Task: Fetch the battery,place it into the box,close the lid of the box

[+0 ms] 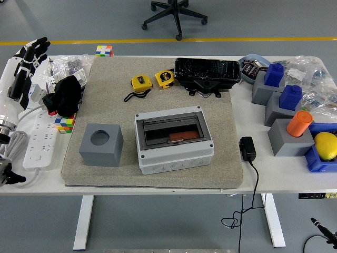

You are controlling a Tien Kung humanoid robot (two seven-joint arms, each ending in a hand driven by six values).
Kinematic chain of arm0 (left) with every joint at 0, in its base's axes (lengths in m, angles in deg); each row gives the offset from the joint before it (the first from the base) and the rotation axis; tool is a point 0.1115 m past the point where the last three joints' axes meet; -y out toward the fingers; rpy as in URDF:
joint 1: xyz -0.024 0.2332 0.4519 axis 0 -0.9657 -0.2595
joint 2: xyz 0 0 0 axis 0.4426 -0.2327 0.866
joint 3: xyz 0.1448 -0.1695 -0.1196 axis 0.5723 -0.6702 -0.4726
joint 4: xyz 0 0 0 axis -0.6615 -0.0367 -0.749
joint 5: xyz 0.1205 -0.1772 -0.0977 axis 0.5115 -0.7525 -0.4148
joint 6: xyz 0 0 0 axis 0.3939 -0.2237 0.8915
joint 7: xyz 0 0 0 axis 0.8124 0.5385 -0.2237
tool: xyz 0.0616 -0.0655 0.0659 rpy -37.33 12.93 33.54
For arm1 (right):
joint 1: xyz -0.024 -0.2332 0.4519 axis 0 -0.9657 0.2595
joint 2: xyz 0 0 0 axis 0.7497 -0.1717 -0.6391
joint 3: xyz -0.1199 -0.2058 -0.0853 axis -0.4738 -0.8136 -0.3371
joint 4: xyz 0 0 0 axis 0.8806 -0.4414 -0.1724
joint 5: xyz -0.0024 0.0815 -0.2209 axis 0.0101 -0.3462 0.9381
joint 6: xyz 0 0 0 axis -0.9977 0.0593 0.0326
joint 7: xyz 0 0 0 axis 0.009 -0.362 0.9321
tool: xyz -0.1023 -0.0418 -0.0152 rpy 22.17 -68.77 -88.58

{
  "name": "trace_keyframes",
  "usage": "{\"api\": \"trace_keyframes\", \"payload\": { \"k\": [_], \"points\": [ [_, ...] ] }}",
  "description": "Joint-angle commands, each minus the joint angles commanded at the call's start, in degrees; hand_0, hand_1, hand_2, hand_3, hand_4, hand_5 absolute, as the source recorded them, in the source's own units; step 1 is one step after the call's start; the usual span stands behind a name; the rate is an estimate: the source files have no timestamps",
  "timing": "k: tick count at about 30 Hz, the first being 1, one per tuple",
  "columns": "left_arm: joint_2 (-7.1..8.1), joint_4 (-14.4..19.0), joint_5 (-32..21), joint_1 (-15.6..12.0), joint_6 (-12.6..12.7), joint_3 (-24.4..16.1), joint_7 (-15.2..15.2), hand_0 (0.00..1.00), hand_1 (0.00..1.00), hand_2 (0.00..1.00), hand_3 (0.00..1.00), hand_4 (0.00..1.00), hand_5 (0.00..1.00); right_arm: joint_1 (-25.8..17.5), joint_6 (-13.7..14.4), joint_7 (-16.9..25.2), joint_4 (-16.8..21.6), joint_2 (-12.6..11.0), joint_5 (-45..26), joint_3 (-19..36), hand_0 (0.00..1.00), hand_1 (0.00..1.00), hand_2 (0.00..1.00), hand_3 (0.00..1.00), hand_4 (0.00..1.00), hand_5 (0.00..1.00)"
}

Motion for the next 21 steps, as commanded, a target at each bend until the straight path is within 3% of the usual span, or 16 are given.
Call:
{"api": "trace_keyframes", "payload": {
  "k": [4, 11, 21],
  "points": [
    [-0.45, -0.29, 0.69, -0.48, -0.03, -0.2, 0.05, 0.904, 0.92, 0.863, 0.843, 0.998, 0.998, -0.04, -0.04, -0.24, 0.0, 1.22, 0.34, 0.46, 0.885, 0.85, 0.795, 0.831, 0.998, 0.998],
    [0.73, 0.58, 2.8, -0.76, -0.24, -1.01, 0.59, 0.889, 0.899, 0.834, 0.834, 0.998, 0.998, -0.15, -0.07, -0.38, 0.0, 3.19, 0.52, 0.26, 0.885, 0.852, 0.796, 0.833, 0.998, 0.998],
    [-0.26, 0.16, 3.36, -0.63, 0.35, 0.46, 0.6, 0.893, 0.898, 0.836, 0.834, 0.998, 0.998, -0.47, 0.23, 0.13, 0.0, 3.17, 1.16, 1.27, 0.887, 0.852, 0.801, 0.835, 0.998, 0.998]
  ]
}}
